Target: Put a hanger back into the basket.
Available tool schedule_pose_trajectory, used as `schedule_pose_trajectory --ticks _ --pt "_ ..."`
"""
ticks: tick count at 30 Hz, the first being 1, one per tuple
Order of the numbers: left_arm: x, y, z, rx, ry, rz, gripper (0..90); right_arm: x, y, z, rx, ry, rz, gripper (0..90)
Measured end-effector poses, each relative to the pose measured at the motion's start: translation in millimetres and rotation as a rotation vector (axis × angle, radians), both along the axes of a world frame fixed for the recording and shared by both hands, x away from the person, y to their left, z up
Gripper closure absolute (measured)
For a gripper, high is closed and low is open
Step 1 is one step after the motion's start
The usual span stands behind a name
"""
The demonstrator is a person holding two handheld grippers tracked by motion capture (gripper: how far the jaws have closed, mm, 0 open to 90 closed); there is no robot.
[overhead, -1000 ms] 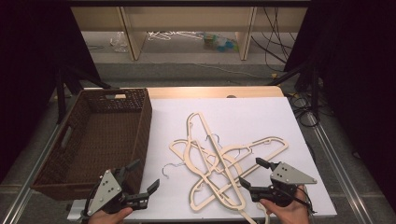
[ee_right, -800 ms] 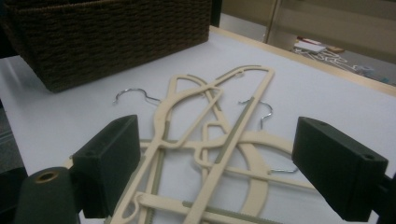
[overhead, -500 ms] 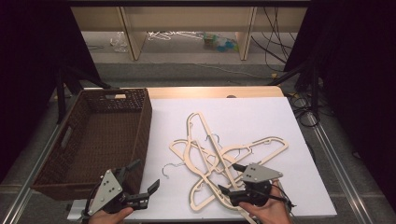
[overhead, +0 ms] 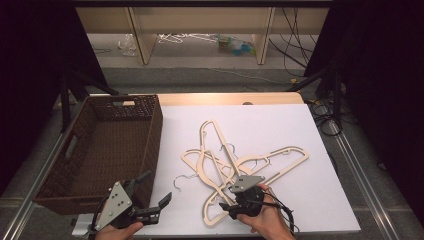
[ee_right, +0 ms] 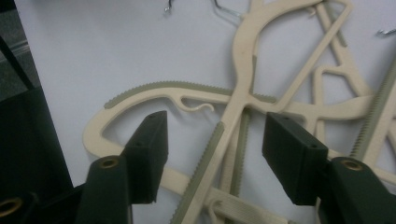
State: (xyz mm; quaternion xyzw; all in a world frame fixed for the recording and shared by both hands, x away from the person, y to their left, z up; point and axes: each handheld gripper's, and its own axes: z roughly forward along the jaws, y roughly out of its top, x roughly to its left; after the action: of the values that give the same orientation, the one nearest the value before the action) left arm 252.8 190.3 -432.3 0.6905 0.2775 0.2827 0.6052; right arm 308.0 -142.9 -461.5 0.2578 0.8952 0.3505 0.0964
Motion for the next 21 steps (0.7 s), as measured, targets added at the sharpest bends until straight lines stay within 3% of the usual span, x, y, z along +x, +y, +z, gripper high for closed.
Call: schedule_pose_trajectory --ticks 2,3,4,10,14,19,21 --pt "0.2 0.2 0.2 -0.002 0.002 0.002 15.8 2.3 3.9 -4.5 -0.013 -0.006 -0.002 46.3" --pt "0.7 0.4 0.1 -0.003 0.000 0.003 15.9 2.3 4.0 -4.3 -0.031 0.017 0.000 47.5" --pt "0.9 0.5 0.0 0.000 -0.001 0.003 15.9 3.8 5.9 -7.4 -0.040 0.006 -0.008 49.0" --pt "1.3 -0.4 -0.9 -0.002 0.003 0.001 15.9 7.9 10.0 -11.2 -0.085 0.046 -0.007 59.2" --pt "1.5 -1.4 -1.2 0.008 0.004 0.000 15.9 7.6 13.3 -11.5 -0.096 0.073 -0.010 63.4" --pt "1.6 -2.2 -1.4 0.014 0.004 0.000 15.9 10.1 13.0 -12.5 -0.097 0.051 -0.008 67.3" --pt "1.4 -2.6 -1.8 0.015 0.005 -0.001 16.0 9.8 13.6 -11.4 -0.100 0.067 -0.014 67.7"
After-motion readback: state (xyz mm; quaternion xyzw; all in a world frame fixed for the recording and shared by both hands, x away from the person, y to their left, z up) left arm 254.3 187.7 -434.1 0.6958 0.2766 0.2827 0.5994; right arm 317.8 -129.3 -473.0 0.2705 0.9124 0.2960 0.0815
